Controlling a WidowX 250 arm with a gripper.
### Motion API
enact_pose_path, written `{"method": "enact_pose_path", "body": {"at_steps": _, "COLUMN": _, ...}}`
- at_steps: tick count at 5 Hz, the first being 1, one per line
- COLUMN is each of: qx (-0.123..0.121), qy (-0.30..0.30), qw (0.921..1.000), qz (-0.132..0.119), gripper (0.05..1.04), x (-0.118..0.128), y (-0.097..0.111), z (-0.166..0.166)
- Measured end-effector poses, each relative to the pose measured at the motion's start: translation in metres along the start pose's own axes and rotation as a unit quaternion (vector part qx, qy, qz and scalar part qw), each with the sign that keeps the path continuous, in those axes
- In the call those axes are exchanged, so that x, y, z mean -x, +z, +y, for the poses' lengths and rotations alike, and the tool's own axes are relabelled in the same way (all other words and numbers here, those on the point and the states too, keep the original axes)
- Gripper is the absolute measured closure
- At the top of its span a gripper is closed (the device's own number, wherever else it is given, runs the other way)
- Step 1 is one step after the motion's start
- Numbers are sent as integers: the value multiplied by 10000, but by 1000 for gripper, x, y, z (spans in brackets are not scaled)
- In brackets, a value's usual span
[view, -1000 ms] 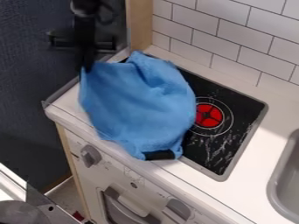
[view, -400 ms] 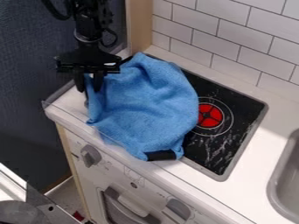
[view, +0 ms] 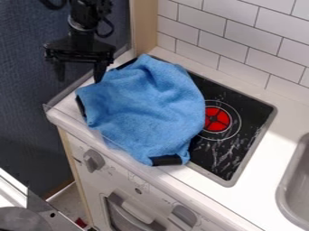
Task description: Unfold the cloth from top right to bottom left
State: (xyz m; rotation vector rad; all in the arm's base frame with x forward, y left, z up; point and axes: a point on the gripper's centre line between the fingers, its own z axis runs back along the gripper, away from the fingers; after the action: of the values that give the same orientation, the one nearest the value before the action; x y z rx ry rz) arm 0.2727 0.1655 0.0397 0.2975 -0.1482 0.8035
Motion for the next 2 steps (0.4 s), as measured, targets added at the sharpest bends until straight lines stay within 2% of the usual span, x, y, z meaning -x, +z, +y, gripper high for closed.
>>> {"method": "enact_pose_path", "body": {"at_steps": 1, "qx": 45, "qy": -90, "qw": 9999, "qz": -13, "gripper": 81, "x": -3, "y": 17, "z": -10}}
{"method": "enact_pose_path", "body": {"at_steps": 2, "qx": 382, "qy": -431, "qw": 9983, "qz": 8, "gripper": 83, "x": 3, "y": 37, "z": -50}}
